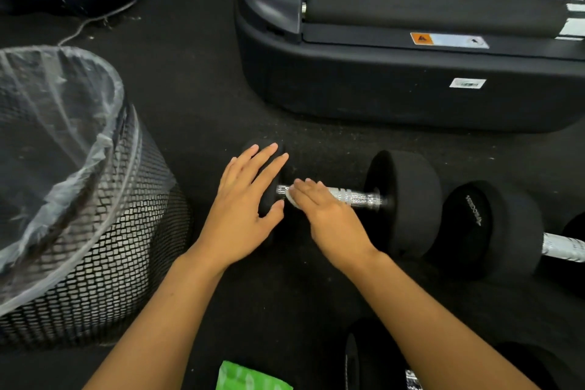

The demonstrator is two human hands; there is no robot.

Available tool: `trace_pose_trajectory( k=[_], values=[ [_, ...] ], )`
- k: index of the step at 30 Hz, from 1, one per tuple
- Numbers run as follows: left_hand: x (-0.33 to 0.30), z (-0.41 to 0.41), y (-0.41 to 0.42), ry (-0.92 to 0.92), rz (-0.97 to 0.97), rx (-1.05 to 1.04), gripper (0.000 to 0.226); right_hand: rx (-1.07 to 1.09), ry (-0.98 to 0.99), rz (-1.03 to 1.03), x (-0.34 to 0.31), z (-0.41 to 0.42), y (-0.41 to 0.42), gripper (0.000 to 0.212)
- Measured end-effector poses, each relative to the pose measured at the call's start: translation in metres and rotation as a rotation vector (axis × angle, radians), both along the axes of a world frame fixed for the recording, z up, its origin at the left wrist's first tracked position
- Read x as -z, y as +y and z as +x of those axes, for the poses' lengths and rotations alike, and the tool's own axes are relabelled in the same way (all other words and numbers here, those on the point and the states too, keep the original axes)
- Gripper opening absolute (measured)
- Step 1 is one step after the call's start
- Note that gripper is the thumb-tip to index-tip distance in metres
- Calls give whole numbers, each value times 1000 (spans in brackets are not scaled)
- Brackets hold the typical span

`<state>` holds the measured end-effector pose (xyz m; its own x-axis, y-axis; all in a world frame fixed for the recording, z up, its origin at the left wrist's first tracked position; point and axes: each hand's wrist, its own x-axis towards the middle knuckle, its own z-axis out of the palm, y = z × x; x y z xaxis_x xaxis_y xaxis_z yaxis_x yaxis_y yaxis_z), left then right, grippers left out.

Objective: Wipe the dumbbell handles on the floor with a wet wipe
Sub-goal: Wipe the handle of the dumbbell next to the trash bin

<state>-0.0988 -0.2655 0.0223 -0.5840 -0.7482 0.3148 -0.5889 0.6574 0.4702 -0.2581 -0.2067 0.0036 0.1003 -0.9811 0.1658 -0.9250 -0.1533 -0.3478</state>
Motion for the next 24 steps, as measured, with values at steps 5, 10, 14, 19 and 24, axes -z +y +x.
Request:
trace_pose_trajectory(
  k=[5, 10, 14, 19, 24],
  values=[
    [-10, -6, 10, 136, 96, -39, 61, 201, -323, -89, -23, -15, 15, 19],
    [-23, -22, 26, 241, 119, -10, 43, 331, -432, -202, -34, -16, 22, 16],
    [-23, -38, 30, 222, 76, -112, 30, 287, -533, -245, -45, -14, 21, 16],
    [-11, -59, 29, 4, -172, -132, 16, 358, -529, -219, -57, -31, 26, 35],
    [10, -73, 28, -288, -233, -130, 38, 514, -128, -274, -54, -74, 36, 41]
  ],
)
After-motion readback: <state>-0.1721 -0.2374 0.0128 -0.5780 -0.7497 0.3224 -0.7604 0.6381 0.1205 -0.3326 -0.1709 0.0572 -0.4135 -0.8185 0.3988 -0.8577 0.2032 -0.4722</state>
